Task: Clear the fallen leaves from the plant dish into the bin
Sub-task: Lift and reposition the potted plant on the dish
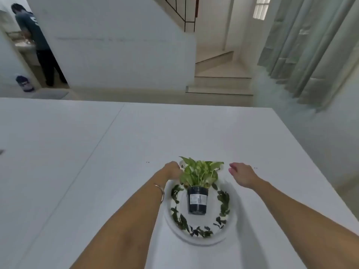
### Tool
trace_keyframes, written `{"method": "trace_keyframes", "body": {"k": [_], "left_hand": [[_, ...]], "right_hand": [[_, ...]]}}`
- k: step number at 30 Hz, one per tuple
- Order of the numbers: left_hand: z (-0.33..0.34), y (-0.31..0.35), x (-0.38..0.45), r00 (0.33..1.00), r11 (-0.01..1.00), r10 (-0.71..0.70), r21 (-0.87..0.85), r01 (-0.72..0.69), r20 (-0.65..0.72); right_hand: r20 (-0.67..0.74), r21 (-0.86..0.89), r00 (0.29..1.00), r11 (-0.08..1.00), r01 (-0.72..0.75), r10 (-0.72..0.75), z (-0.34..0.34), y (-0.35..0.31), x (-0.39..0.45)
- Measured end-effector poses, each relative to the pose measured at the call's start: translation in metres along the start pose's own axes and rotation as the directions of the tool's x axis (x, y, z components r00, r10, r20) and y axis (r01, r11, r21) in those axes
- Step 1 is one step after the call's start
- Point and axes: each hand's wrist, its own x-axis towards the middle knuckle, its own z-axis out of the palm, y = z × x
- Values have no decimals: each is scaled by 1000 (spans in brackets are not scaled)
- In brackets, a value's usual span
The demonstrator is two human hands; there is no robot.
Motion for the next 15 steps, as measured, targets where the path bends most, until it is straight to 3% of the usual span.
{"method": "trace_keyframes", "body": {"k": [6,10,15], "left_hand": [[70,-24,23,966,946,-113,-271,176,231],[90,-38,38,927,831,-85,-487,269,366],[99,-48,47,933,687,-28,-671,279,359]], "right_hand": [[230,212,967,964,-160,110,102,9,4],[258,359,957,906,-222,132,135,9,10],[262,521,954,811,-265,143,145,7,16]]}}
